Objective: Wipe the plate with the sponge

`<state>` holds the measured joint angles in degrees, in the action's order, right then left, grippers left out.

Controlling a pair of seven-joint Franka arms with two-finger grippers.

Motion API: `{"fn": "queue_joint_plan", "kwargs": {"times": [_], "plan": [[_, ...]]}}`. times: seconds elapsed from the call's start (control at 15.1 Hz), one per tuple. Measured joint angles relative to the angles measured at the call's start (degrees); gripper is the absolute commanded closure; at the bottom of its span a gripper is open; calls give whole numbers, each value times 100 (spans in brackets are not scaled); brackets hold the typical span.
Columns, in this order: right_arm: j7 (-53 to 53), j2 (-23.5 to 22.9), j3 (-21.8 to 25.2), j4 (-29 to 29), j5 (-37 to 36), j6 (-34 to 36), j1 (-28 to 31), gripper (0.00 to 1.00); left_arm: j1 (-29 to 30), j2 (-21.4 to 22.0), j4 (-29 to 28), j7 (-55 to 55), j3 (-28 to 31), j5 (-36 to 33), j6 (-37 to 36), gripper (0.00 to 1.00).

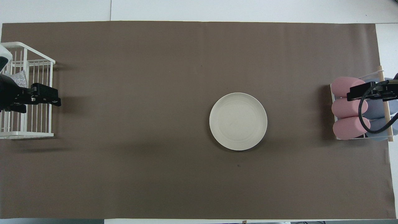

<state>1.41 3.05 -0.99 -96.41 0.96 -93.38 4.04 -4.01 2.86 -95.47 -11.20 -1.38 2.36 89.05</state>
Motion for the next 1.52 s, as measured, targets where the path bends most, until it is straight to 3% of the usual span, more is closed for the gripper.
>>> {"fn": "queue_joint_plan", "kwargs": {"times": [0.86, 1.19, 1.52], "plan": [[-31, 0, -5, 3, 0, 0, -9, 0, 54, 0, -2, -10, -2, -144, 139, 0], [-562, 0, -17, 6, 4, 92, -121, 0, -47, -90, -224, -185, -56, -1702, 357, 0], [-1781, 0, -131, 33, 9, 94, -522, 0, -188, -468, -1150, -1231, -77, -3670, 1529, 0]]}}
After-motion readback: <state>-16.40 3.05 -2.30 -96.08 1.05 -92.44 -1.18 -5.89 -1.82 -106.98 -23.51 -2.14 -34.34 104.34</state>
